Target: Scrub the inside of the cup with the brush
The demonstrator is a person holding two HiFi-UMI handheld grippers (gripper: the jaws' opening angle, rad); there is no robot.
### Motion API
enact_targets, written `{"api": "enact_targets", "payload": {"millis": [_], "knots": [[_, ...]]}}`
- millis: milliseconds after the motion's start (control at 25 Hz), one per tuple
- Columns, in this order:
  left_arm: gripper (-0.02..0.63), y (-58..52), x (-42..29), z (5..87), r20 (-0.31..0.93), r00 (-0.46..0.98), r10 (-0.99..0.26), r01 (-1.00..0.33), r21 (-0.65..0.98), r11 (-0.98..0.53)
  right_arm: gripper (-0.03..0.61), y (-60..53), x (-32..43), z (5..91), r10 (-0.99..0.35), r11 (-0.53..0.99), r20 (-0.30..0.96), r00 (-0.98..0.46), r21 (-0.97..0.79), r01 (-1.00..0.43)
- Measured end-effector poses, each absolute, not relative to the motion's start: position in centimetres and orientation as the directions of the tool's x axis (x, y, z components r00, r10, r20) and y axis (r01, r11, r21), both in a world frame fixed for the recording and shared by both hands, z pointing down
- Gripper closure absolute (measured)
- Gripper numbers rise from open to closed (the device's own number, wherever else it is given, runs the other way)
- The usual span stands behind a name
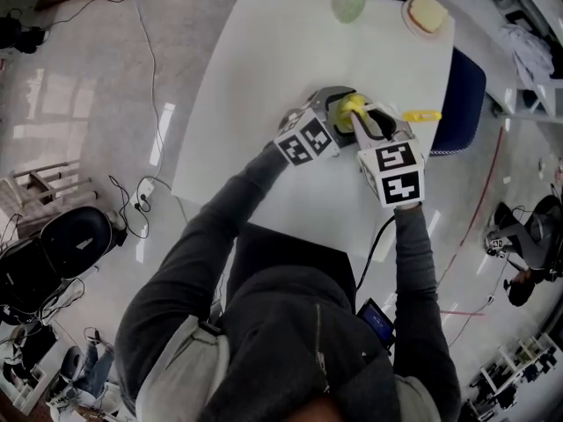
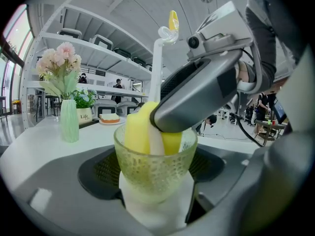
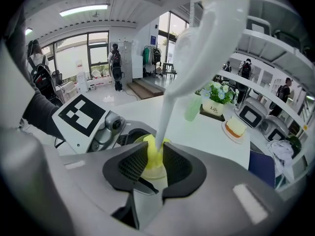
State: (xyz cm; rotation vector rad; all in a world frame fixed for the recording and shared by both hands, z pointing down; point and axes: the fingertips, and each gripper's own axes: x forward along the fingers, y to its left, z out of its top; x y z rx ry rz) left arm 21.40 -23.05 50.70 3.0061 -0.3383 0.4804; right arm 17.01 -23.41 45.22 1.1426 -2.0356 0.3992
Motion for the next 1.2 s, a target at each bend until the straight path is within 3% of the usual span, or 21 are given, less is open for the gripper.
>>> {"api": "enact_targets", "payload": {"millis": [640, 960, 1200], "knots": [[0.193, -21.7, 16.7, 52.1, 0.455, 0.856, -0.245, -0.301, 0.055, -0.952, 0.479, -23.7, 17.4, 42.9, -0.629, 0.544, 0.692, -0.354, 0.067, -0.837], [0.202, -21.1, 13.8, 49.2, 0.428, 0.836, -0.345, -0.399, 0.042, -0.916, 0.476, -22.9, 19.0, 38.2, -0.717, 0.499, 0.602, -0.351, 0.091, -0.862], [0.267, -20.1, 12.7, 45.9, 0.34, 0.829, -0.443, -0.48, 0.029, -0.877, 0.467, -19.6, 22.4, 35.5, -0.779, 0.411, 0.548, -0.306, 0.076, -0.908]]}}
